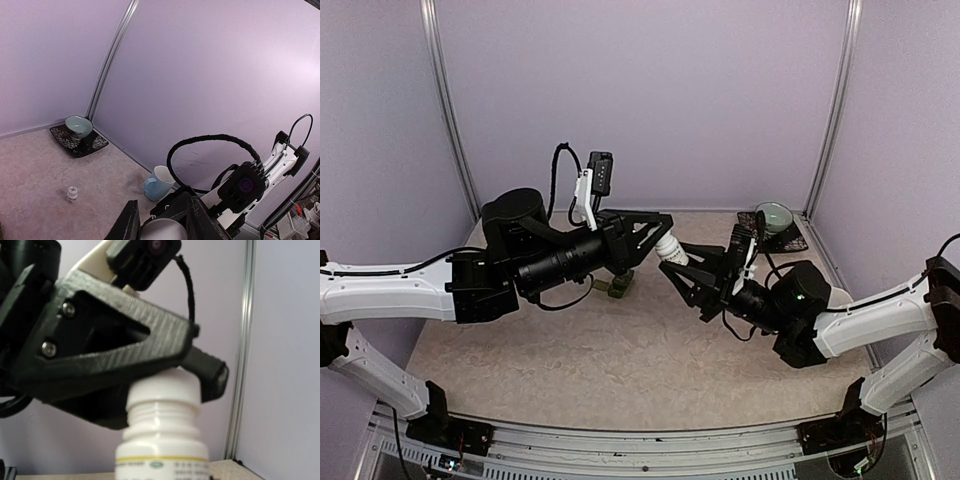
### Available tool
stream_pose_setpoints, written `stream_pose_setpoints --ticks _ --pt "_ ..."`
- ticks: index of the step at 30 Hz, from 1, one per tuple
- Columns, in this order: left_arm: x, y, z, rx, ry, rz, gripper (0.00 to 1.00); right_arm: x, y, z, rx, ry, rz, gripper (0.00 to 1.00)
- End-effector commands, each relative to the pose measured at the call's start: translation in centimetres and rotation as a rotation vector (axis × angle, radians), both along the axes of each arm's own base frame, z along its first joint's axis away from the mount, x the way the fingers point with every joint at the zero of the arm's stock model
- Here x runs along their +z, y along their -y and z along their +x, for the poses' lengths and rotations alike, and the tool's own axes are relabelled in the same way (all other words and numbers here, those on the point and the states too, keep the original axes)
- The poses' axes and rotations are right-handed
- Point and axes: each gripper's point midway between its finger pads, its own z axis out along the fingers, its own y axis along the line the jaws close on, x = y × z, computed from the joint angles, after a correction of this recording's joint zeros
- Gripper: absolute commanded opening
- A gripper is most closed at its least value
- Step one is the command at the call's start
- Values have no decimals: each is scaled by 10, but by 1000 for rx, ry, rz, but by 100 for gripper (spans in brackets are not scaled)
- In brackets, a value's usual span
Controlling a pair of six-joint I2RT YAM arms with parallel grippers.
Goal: Sort the pills into containers
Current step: Close the lid of the pill bottle, then screw the lid of the pill bottle onto the pill bottle.
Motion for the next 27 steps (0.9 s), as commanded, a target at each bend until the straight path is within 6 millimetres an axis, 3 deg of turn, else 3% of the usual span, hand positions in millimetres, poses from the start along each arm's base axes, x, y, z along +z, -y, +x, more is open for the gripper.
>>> stream_pose_setpoints --ticks 1,8,19,27 --pt "-10 7 -11 -44 -17 26 18 17 1 6 -55 1 28 2" --pt "-17 14 -13 -68 -36 39 18 20 -6 3 -75 34 0 1" --pt "-27 13 -4 -18 -119 43 18 28 -5 7 -324 108 -45 1" --pt "-26 10 -3 -3 -156 -5 18 35 3 23 -493 97 -31 1"
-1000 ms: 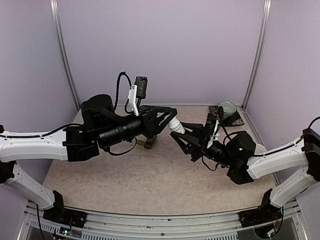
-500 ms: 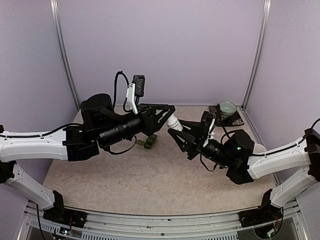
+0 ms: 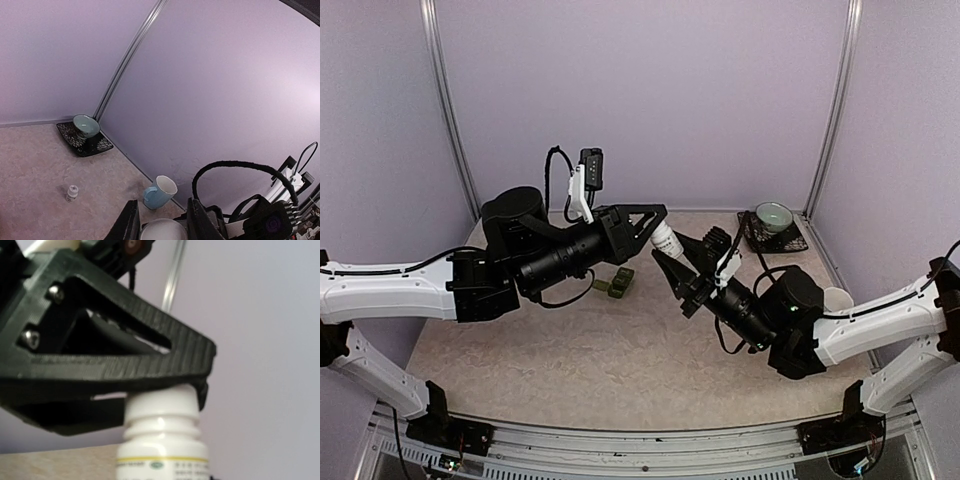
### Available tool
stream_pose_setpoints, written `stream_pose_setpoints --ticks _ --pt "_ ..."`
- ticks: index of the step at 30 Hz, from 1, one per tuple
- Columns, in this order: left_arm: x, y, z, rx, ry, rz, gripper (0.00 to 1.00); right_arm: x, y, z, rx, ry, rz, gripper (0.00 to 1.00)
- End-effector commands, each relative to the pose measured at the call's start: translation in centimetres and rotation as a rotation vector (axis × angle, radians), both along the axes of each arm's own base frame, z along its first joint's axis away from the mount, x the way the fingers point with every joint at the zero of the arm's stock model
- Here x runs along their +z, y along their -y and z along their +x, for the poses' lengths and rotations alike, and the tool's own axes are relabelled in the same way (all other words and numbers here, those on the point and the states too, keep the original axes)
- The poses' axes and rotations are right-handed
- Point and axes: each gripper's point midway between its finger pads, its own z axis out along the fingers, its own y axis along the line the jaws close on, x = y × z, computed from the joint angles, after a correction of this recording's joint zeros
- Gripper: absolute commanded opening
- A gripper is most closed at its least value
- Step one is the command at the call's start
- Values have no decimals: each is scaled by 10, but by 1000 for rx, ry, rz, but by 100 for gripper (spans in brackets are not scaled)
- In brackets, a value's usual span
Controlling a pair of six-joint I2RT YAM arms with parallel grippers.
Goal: Sort the pills into containers
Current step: Screw the lid of the pill bottle onto the pill bottle.
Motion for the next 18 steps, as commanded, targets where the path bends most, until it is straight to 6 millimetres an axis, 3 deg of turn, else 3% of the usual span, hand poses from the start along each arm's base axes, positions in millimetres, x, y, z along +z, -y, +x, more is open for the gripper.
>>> stream_pose_setpoints --ticks 1,7,14,18 --pt "-28 17 -18 -86 -65 45 18 26 10 13 -135 27 65 1" --pt "-29 18 -19 -88 -51 51 18 29 0 -3 -50 86 41 1" --pt "-27 22 -36 -182 25 78 18 30 -11 -35 175 71 20 2" --pt "-28 19 -45 -219 69 88 18 29 -5 -38 211 1 38 2"
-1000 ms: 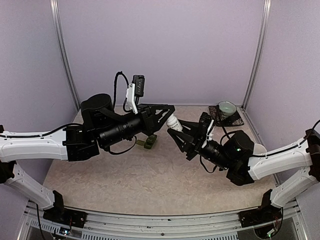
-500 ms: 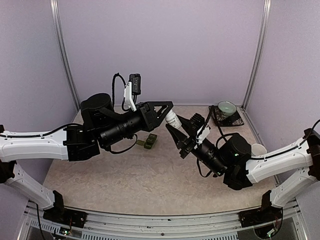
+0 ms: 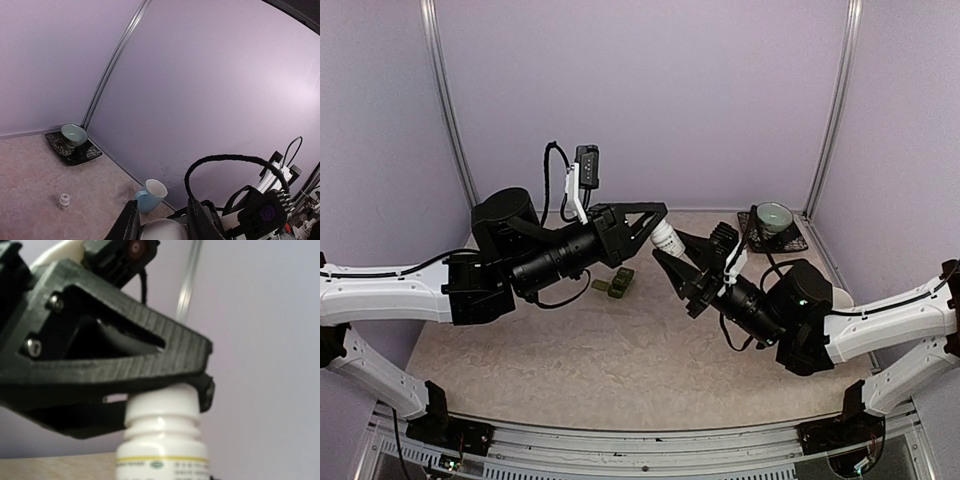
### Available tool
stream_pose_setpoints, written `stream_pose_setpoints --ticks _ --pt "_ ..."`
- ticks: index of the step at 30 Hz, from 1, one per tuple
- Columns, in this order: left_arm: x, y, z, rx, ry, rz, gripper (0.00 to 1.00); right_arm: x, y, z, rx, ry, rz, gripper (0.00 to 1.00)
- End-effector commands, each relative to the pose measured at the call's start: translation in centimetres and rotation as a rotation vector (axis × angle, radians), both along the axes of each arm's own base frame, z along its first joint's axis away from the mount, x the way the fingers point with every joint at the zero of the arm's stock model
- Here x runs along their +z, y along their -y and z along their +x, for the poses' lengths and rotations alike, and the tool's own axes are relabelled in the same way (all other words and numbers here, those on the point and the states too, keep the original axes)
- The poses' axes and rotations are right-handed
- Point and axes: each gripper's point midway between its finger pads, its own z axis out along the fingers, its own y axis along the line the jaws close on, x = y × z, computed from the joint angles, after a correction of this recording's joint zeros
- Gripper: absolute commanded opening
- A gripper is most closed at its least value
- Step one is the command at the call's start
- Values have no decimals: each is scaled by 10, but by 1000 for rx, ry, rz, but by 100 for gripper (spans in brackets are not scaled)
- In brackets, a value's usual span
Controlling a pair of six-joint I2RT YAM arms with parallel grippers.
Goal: Sort the pills into containers
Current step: Screw the lid of the pill bottle onto the pill bottle.
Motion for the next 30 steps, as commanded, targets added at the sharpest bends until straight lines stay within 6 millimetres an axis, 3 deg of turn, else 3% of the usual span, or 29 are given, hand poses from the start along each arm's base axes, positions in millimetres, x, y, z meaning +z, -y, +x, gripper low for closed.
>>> stream_pose_setpoints --ticks 1,16,30 --pt "-41 20 -37 -181 29 130 18 18 0 -29 178 -21 51 2" --pt "-35 23 -72 -372 139 111 18 42 38 -52 490 -196 219 3" --pt "-25 26 -105 -486 286 111 22 52 64 -46 797 -470 425 3"
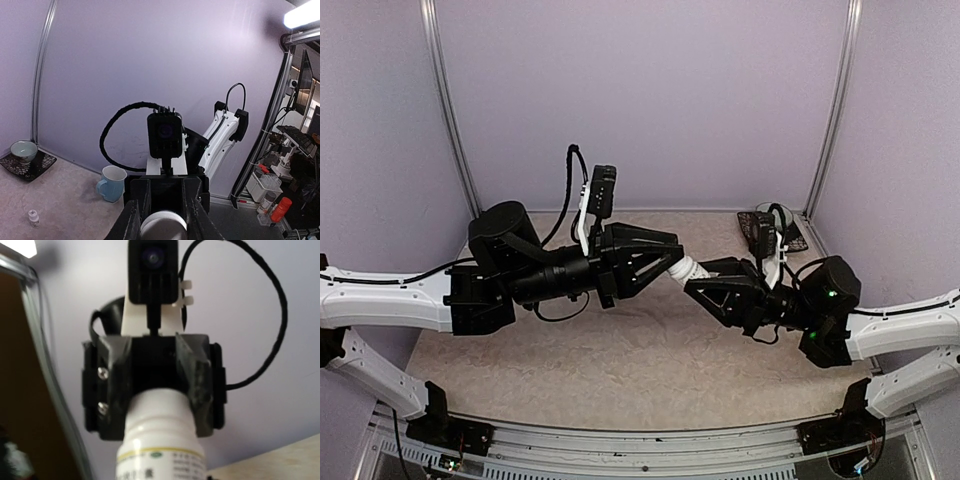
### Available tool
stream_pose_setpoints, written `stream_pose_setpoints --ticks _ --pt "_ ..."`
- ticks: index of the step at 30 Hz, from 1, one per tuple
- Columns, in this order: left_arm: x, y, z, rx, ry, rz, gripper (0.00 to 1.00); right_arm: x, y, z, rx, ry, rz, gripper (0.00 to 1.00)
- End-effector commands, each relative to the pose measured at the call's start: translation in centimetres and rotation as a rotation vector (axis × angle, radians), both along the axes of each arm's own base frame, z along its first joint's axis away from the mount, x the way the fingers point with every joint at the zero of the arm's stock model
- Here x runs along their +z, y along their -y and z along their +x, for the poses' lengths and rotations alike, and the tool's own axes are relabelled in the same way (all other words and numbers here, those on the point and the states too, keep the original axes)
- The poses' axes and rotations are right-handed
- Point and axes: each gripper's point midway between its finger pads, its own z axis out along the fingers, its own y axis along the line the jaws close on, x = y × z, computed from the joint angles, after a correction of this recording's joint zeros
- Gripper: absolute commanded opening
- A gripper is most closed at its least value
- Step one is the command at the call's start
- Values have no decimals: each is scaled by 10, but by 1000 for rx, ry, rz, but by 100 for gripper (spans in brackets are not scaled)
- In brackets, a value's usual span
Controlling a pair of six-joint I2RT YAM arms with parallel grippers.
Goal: Sort the pills into containers
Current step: Screw the lid of the pill bottle onto the pill bottle.
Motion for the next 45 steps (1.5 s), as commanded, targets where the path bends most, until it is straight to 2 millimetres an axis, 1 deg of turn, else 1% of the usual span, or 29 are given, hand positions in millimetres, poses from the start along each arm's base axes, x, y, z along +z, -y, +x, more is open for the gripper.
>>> stream_pose_setpoints --ticks 1,6,9,12,16,19,21,23,25,26,29,32,34,36,40,45 --pt "-22 8 -31 -131 37 80 23 51 35 15 25 -85 241 3" --pt "-21 6 -29 -109 42 83 29 46 24 11 136 -130 217 2" --pt "-18 3 -26 -85 44 81 33 42 22 13 130 -145 209 2" --pt "-17 0 -25 -75 50 81 37 41 25 16 95 -147 208 1" --pt "-15 -2 -25 -68 55 78 52 42 31 18 63 -144 226 0" --pt "-12 -5 -23 -52 55 75 61 41 31 19 61 -144 226 0" --pt "-9 -8 -20 -31 56 67 69 39 30 20 60 -145 223 0" --pt "-3 -10 -16 -2 57 52 79 36 30 21 52 -142 222 0" --pt "3 -12 -6 57 42 46 96 35 30 21 46 -131 222 0" --pt "6 -12 0 88 35 44 98 34 29 21 42 -126 218 0" --pt "16 -9 14 155 18 32 99 32 26 23 31 -115 208 0" --pt "29 -3 22 180 6 7 99 31 24 23 33 -100 203 0" --pt "33 3 27 189 -3 -1 99 30 22 24 34 -96 195 0" --pt "34 8 32 201 -16 -1 99 29 21 24 32 -92 192 0" --pt "31 18 43 222 -40 12 99 30 21 23 28 -77 190 0" --pt "25 20 55 246 -70 15 99 33 23 21 26 -56 194 0"
